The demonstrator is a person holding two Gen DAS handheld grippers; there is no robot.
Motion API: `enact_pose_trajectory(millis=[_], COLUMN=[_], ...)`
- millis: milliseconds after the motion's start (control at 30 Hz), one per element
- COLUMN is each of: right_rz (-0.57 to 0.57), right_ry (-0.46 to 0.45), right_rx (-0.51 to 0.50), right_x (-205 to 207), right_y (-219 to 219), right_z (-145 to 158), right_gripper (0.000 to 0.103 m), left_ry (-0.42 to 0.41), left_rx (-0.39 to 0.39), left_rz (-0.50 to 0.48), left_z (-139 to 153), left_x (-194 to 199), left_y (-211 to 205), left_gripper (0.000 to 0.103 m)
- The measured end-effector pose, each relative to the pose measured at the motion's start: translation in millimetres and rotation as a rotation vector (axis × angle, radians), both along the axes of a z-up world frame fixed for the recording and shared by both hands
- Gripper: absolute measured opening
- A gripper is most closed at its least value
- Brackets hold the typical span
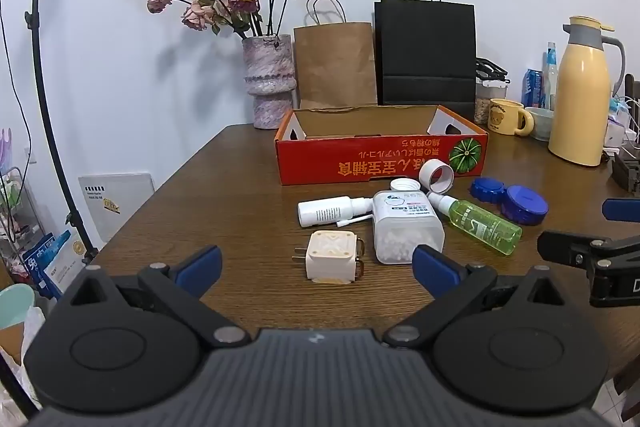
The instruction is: Organize rigid objects
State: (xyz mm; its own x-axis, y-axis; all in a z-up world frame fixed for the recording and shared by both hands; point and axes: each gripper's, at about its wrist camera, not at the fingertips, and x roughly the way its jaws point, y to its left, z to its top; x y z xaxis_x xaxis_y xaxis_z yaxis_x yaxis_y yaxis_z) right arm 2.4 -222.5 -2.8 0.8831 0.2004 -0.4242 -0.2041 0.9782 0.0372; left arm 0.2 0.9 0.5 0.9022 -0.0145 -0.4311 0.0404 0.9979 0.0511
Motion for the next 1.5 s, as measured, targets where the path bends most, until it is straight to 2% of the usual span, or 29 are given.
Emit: enact_pose_trajectory(millis=[1500], right_rz=[0.013], right_ry=[-0.028], right_rx=[-0.001], right_x=[-8.5], right_y=[1.4], right_z=[5.1], right_gripper=[0.103], left_ry=[-0.015], left_rx=[0.022], left_rz=[-0.002], left_z=[8.5], left_x=[-3.2], left_y=[-2.6], left_gripper=[0.103])
